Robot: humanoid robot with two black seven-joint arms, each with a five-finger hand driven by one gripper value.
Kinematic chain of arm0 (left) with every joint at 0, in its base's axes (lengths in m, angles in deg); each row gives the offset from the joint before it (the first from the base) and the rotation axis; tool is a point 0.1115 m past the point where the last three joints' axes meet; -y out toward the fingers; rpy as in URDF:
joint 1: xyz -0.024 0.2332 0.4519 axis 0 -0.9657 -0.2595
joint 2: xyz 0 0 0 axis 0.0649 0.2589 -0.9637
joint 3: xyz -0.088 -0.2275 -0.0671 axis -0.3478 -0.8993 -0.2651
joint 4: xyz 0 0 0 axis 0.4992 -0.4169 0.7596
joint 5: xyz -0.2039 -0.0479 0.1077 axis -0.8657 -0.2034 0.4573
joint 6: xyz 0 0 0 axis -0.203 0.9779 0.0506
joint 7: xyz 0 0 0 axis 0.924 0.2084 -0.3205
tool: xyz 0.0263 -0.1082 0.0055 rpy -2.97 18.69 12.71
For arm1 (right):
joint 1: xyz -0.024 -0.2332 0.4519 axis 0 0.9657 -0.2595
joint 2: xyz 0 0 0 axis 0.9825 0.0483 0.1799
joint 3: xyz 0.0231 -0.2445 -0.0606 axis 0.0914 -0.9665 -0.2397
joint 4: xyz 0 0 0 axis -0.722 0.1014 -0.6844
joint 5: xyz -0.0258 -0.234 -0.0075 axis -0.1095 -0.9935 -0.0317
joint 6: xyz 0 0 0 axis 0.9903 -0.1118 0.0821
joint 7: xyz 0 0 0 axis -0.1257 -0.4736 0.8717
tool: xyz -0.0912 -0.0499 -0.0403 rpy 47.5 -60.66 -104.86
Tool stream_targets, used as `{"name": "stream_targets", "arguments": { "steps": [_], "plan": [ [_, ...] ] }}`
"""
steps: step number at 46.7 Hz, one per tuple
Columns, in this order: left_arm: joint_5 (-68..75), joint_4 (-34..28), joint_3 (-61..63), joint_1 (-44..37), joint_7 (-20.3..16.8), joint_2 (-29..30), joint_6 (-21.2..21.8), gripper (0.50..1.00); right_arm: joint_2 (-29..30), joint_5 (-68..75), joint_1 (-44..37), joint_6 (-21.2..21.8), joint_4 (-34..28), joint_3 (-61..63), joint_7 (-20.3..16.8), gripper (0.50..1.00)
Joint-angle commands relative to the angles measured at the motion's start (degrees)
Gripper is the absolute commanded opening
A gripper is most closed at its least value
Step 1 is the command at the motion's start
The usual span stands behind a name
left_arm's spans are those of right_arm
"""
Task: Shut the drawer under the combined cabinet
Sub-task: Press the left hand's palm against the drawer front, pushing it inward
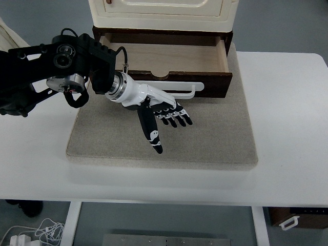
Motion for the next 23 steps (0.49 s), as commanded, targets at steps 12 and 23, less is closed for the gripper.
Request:
{"name": "stream_targets", "arguments": {
  "steps": [12, 23],
  "plan": [
    [0.85, -3.81, 0.0, 2.14, 0.0, -0.24, -1.56, 0.999, 0.0, 0.0, 0.0, 0.0, 0.0, 0.0, 0.0, 0.952],
    [0.85, -4.95, 0.0, 2.23, 0.0, -0.24, -1.83, 0.999, 0.0, 0.0, 0.0, 0.0, 0.0, 0.0, 0.0, 0.952]
  ]
}}
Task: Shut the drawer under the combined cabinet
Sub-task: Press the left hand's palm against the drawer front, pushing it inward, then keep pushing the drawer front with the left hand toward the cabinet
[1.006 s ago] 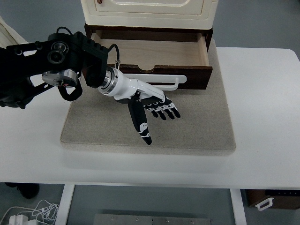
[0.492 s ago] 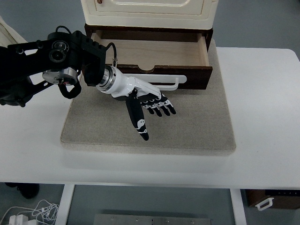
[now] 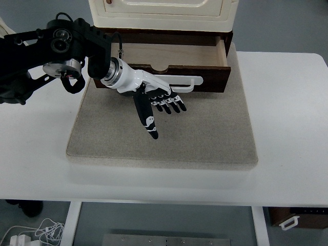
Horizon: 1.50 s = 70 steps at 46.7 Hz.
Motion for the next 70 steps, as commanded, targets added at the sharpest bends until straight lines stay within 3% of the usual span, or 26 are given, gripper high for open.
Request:
{"name": "stream_targets", "arguments": {
  "steps": [1, 12, 70],
  "plan": [
    [0.09, -0.66, 0.0, 0.02, 0.0, 0.01, -0.09, 0.999, 0.0, 0.0, -0.04, 0.0, 0.0, 0.0, 0.01, 0.952],
    [3.25, -1.98, 0.0, 0.02, 0.0, -0.61, -1.94, 0.999, 0.0, 0.0, -0.04, -0.08, 0.0, 0.0, 0.01, 0.952],
    [7.56, -11.83, -1.06, 1.42, 0.0, -5.27, -2.64, 0.996, 0.0, 0.0, 0.05, 0.0, 0.0, 0.0, 0.01, 0.952]
  ]
}}
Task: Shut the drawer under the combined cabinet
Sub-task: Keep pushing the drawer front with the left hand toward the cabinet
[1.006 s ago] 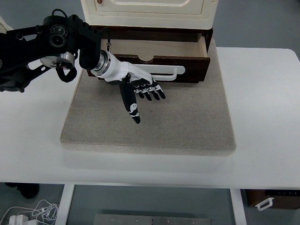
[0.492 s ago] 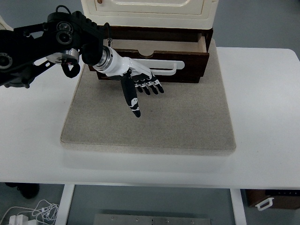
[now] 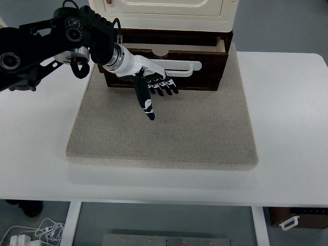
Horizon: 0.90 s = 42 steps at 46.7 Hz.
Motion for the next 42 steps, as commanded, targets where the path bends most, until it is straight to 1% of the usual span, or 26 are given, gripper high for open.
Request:
{"name": "stream_targets", "arguments": {
  "steps": [1, 17, 29, 42],
  "plan": [
    [0.0, -0.24, -0.06, -0.08, 0.0, -0.06, -0.01, 0.996, 0.0, 0.0, 0.02, 0.0, 0.0, 0.0, 0.01, 0.952],
    [0.44, -2.44, -0.23, -0.17, 0.0, -0.15, 0.26, 0.996, 0.0, 0.0, 0.02, 0.0, 0.0, 0.0, 0.01, 0.952],
    [0.71, -5.34, -1.9, -0.25, 0.0, -2.34, 0.17, 0.996, 0.0, 0.0, 0.02, 0.0, 0.0, 0.0, 0.01, 0.952],
    [0.97, -6.39, -1.82, 0.01, 0.0, -3.84, 0.08, 0.996, 0.0, 0.0, 0.02, 0.0, 0.0, 0.0, 0.01, 0.952]
  ]
}}
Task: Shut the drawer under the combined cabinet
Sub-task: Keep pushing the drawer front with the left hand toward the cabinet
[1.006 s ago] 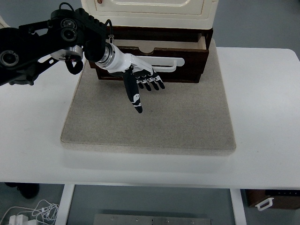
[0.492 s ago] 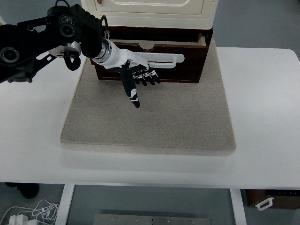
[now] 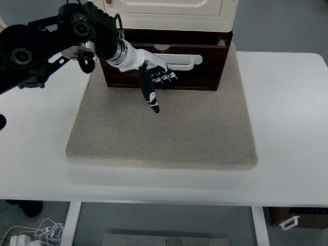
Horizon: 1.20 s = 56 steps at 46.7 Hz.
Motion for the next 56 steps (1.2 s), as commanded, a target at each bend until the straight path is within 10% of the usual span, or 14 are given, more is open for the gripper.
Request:
{"name": "stream_targets", "arguments": {
  "steps": [1, 56],
  "plan": [
    [0.31, -0.39, -0.07, 0.04, 0.0, -0.19, 0.0, 0.999, 0.0, 0.0, 0.01, 0.01, 0.0, 0.0, 0.0, 0.952],
    [2.24, -3.99, -1.39, 0.48, 0.0, -0.36, 0.18, 0.996, 0.0, 0.0, -0.07, 0.01, 0.0, 0.0, 0.0, 0.952]
  ]
}}
